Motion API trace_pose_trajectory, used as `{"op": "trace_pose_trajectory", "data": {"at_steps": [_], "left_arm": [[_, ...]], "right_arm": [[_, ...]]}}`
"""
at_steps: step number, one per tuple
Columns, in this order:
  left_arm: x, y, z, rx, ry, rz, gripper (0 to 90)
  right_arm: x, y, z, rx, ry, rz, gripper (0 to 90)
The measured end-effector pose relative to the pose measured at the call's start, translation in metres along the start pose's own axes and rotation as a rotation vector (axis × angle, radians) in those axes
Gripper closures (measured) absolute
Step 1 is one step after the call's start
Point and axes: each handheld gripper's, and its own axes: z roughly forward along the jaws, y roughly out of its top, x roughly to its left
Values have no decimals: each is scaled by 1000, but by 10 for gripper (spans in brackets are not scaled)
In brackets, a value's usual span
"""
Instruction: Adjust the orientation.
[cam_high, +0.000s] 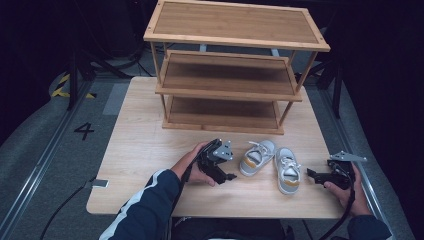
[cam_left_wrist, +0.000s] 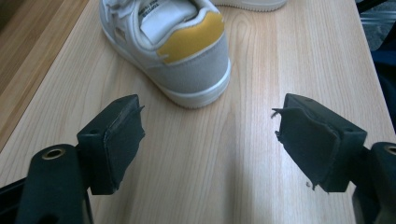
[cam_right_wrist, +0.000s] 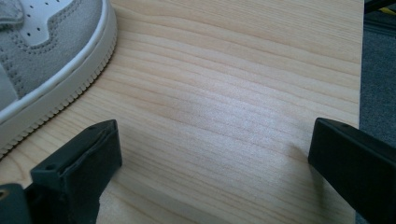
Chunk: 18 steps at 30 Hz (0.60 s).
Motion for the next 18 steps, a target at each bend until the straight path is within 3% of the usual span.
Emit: {"op": "trace_pose_trajectory", "data": {"at_steps": [10, 18], "left_arm": [[2, 24, 12, -14, -33, 50, 229], [8, 33, 28, -21, -34, 45, 233]], "right_arm": [[0, 0, 0, 0, 0, 0, 28], [0, 0, 0, 0, 2, -3, 28]]}}
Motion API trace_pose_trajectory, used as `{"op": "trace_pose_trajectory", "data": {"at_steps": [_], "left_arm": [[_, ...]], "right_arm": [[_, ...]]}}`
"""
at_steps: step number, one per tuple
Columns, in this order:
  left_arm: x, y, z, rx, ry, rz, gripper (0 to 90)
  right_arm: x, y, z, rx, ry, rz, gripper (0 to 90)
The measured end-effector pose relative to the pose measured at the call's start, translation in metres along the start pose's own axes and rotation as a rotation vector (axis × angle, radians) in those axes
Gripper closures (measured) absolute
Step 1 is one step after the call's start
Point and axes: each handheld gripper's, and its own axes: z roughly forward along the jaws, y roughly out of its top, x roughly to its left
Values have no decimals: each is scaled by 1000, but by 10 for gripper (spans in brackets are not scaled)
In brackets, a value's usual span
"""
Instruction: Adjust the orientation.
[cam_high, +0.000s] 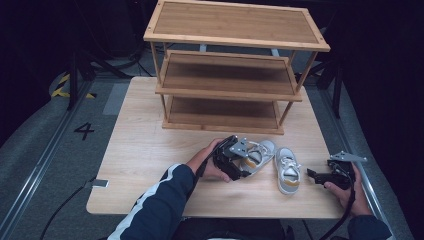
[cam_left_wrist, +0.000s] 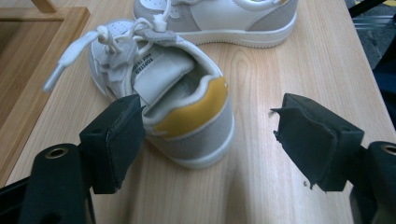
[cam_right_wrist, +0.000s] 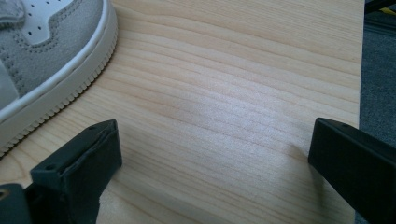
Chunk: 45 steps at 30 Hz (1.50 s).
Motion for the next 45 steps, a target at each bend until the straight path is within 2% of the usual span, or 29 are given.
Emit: {"op": "trace_pose_trajectory", "data": {"at_steps": [2, 4, 6, 10, 11, 15, 16, 17, 18, 19, 21, 24, 28, 32, 35, 36, 40, 41, 42, 44, 45], "left_arm": [[3, 2, 6, 14, -13, 1, 238], [3, 3, 8, 8, -3, 5, 236], [6, 4, 10, -13, -29, 7, 340], [5, 5, 15, 2, -42, 19, 331], [5, 7, 18, 16, -33, 28, 339], [6, 9, 24, 25, -56, 13, 350], [7, 10, 25, 26, -59, 21, 358], [6, 10, 25, 21, -63, 29, 388], [6, 9, 25, 18, -75, 34, 456], [8, 8, 23, 10, -127, 36, 585], [8, 7, 22, 10, -141, 41, 601], [6, 7, 19, 30, -128, 28, 632], [4, 7, 16, 49, -125, 40, 664], [3, 3, 10, 64, -121, 36, 704], [3, -5, 0, 76, -121, 30, 710], [3, -9, -4, 79, -133, 30, 710], [-1, -24, -22, 96, -125, 11, 712], [-1, -24, -22, 96, -125, 11, 712], [-3, -31, -31, 102, -112, 1, 712], [-3, -35, -35, 107, -105, -2, 711], [-3, -44, -45, 117, -91, -12, 711]], "right_arm": [[0, 0, 0, 0, 0, 0, 28], [0, 0, 0, 0, 0, 0, 28], [0, 0, 0, 0, 0, 0, 28], [0, 0, 0, 0, 0, 0, 28], [0, 0, 0, 0, 0, 0, 28], [0, 0, 0, 0, 0, 1, 28], [0, 0, 0, 0, 0, 0, 28], [0, 0, 0, -1, 0, -1, 28], [0, 0, 0, 0, 0, 1, 28], [0, 0, 0, -1, 1, 3, 28], [0, 0, 0, -1, 1, 3, 28], [0, 0, 0, -1, 1, 3, 28], [0, 0, 0, -1, 1, 3, 28], [0, 0, 0, 0, 1, 2, 28], [0, 0, 0, -1, 1, 3, 28], [0, 0, 0, -1, 1, 3, 28], [0, 0, 0, -1, 4, -3, 28], [0, 0, 0, -1, 4, -3, 28], [0, 0, 0, 0, 5, -3, 28], [0, 0, 0, 0, 5, -4, 28], [0, 0, 0, 0, 6, -4, 28]]}}
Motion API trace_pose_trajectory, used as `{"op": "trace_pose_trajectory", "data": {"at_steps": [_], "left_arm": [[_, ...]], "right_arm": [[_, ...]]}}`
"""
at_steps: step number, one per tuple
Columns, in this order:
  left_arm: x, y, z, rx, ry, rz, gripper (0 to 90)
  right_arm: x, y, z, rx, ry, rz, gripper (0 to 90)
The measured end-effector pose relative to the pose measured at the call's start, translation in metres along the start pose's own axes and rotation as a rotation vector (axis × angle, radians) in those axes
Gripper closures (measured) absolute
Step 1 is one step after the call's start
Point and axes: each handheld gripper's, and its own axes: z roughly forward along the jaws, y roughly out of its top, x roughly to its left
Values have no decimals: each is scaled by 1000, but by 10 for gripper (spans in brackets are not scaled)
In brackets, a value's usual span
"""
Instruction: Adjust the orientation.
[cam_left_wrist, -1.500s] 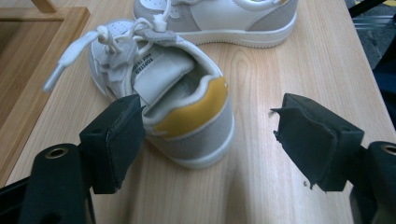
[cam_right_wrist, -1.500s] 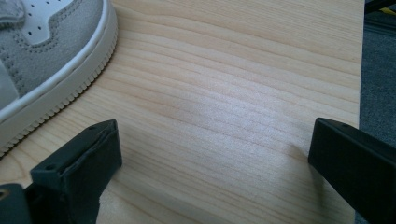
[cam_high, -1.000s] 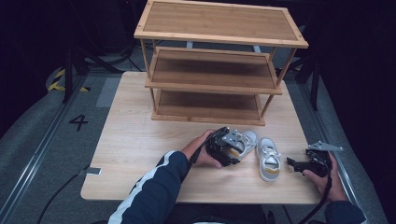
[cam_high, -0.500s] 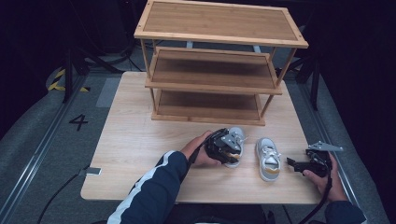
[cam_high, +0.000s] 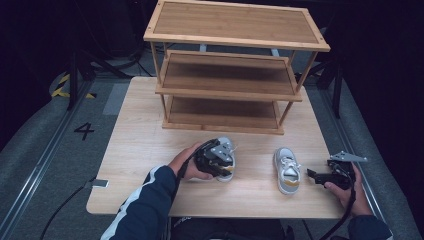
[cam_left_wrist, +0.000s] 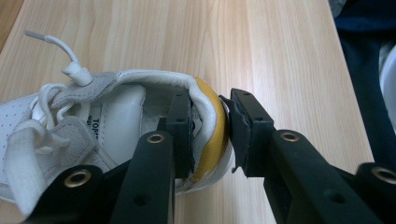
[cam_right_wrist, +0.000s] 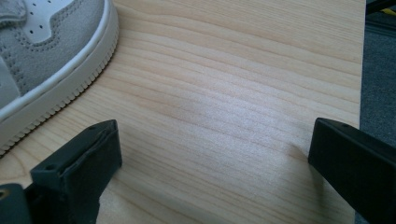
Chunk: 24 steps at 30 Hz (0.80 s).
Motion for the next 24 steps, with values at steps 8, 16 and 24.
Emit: {"op": "trace_pose_trajectory", "data": {"at_steps": [8, 16, 24], "left_arm": [[-1, -21, -15, -8, 20, -44, 691], [-2, -18, -3, 34, 11, -38, 632], [3, -22, 5, 56, -33, -56, 661]], "right_arm": [[0, 1, 1, 1, 1, 0, 24], [0, 1, 1, 2, 1, -2, 21], [-1, 3, 3, 7, 0, 1, 5]]}}
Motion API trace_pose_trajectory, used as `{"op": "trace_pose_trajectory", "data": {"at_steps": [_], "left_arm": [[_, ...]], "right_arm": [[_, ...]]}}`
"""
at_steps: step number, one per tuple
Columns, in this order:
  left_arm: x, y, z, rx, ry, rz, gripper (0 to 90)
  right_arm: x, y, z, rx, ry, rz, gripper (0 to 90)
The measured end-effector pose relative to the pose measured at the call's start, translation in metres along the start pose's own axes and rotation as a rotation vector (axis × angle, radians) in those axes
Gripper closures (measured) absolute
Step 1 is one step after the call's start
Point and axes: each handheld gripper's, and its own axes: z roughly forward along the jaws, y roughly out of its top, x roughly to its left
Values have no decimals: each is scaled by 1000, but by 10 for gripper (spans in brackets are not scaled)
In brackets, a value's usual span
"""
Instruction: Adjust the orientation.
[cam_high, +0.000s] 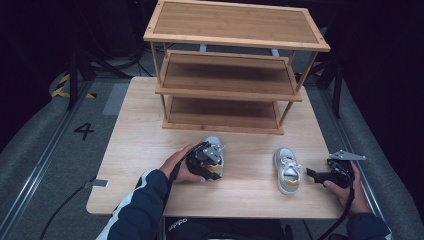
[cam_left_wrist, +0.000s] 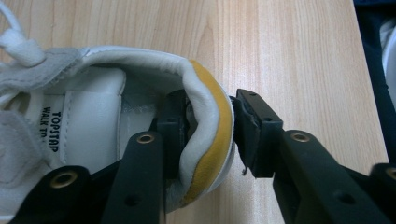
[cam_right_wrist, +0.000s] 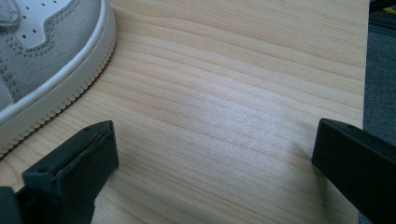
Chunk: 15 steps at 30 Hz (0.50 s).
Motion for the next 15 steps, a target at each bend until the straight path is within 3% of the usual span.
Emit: {"op": "trace_pose_trajectory", "data": {"at_steps": [8, 15], "left_arm": [[2, -5, -3, -23, -24, 3, 705], [7, -5, -7, 19, -17, 43, 704]], "right_arm": [[0, 1, 1, 0, 1, -6, 5], [0, 2, 2, 3, 3, -3, 5]]}}
